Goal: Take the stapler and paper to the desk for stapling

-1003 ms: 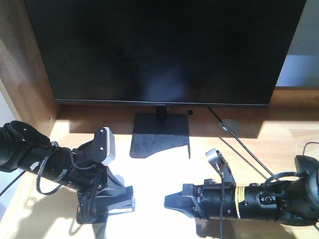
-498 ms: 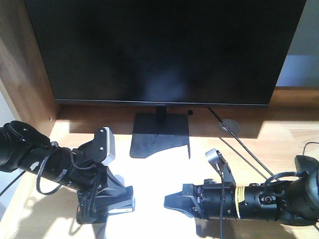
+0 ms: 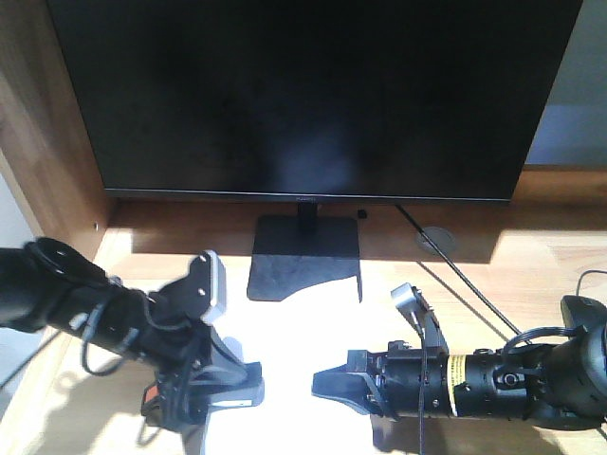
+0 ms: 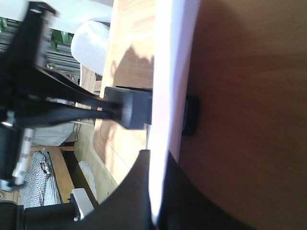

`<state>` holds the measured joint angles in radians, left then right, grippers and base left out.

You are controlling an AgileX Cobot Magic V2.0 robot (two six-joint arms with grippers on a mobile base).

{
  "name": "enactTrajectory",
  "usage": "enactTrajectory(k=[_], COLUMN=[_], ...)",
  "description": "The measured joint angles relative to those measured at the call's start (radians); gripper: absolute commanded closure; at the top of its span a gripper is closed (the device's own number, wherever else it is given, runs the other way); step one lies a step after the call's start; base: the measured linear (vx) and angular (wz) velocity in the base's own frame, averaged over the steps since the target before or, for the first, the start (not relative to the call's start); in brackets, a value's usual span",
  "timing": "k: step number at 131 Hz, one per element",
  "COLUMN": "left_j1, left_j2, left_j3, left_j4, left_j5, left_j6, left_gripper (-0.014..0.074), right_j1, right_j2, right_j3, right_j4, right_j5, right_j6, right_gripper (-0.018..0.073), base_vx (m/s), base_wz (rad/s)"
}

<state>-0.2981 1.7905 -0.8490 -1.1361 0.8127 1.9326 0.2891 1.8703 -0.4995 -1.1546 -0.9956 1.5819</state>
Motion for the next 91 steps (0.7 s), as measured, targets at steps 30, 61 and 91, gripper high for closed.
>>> enactTrajectory(k=[30, 61, 91], left_j1=[-0.006, -0.007, -0.007], left_j2=[0.058, 0.065, 0.065], left_j3=[-0.019, -0.02, -0.02], left_j4=[-0.052, -0.067, -0.068], left_j5=[0.008, 0.006, 0.006], left_j6=[0.005, 0.005, 0.005], left_gripper=[0.0603, 0.0603, 0.0603], right_j1=[0.0, 0.0, 0.0], right_j2=[0.0, 0.0, 0.0], right_j3=[0.0, 0.0, 0.0], right_j4=[0.0, 0.0, 0.0], right_j5=[0.0, 0.0, -0.001], right_j6=[0.0, 0.0, 0.0], right_gripper=[0.0562, 0.0562, 0.0562], base_vx=[0.0, 0.0, 0.0], base_wz=[0.0, 0.0, 0.0])
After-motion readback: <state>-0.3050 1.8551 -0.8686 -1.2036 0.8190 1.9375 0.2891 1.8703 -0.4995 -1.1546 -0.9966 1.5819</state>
